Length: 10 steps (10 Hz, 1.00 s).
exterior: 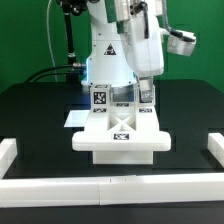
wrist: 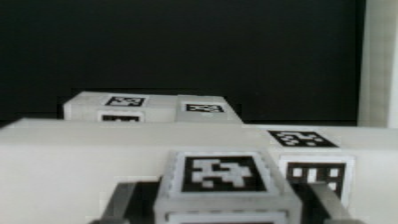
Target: Assemble chair
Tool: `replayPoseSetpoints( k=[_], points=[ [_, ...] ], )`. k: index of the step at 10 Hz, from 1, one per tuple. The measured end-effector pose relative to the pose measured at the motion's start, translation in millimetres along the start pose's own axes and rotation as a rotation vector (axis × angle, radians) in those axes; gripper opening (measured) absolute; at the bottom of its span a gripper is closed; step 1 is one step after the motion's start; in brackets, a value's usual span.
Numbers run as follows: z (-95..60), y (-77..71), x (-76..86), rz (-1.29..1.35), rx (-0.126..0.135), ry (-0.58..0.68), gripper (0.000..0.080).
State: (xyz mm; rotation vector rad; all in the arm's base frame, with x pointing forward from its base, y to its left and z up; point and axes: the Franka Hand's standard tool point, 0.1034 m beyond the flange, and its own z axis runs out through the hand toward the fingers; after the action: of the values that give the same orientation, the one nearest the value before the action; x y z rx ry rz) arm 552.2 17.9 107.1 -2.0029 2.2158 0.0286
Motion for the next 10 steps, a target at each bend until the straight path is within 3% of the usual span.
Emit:
replayPoseSetpoints(
  k=[3, 4, 6, 9, 10],
  points=[
    [0.3, 0.3, -0.9, 0.033, 0.001, -0.002, 0.0274],
    [0.3, 0.3, -0.9, 0.017, 0.001, -0.002, 0.0357],
    [-0.4, 1.8, -5.6, -0.230, -0.040, 0.006, 0.0600],
    [-0.1, 1.9, -7.1, -0.656, -0.065, 0.003, 0.0647],
    [0.7, 2.2, -5.3, -0.719, -0.059, 0.006, 0.0647]
  ],
)
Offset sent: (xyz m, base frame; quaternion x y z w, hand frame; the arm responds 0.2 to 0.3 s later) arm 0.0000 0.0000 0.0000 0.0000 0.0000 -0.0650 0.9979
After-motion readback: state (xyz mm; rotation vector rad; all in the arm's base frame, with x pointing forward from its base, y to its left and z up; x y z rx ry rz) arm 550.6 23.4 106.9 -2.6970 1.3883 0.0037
